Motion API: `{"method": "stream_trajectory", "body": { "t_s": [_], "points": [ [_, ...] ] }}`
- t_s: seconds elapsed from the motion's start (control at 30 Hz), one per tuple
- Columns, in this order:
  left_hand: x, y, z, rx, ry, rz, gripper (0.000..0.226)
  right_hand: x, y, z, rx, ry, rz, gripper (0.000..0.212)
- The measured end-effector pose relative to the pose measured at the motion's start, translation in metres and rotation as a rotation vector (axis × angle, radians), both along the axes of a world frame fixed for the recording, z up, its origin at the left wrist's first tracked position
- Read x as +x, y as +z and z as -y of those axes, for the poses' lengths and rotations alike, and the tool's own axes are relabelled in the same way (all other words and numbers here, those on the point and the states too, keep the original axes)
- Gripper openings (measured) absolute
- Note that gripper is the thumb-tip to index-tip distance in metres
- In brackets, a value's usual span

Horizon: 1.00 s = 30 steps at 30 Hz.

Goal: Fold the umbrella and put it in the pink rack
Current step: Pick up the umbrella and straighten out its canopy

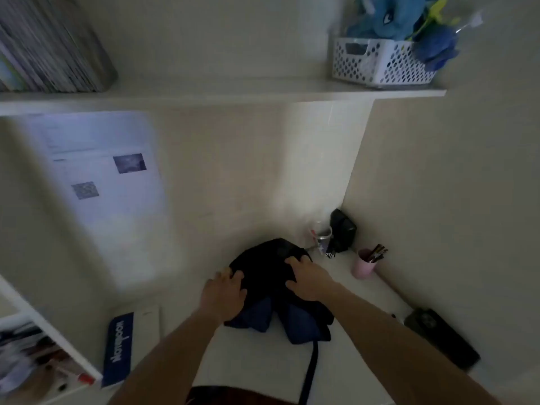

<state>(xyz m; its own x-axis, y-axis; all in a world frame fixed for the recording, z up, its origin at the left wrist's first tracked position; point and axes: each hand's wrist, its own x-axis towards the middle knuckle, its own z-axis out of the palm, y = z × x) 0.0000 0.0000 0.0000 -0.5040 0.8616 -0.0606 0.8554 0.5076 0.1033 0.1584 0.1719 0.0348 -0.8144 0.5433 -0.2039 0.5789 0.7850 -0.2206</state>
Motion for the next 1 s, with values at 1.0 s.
{"method": "stream_trajectory", "body": {
  "t_s": [1.0],
  "points": [
    [0.021,-0.130,-0.066,0.152,0.139,0.571,0.046,0.049,-0.188,0.018,-0.171,-0.527,-0.400,0.025]
  ]
}}
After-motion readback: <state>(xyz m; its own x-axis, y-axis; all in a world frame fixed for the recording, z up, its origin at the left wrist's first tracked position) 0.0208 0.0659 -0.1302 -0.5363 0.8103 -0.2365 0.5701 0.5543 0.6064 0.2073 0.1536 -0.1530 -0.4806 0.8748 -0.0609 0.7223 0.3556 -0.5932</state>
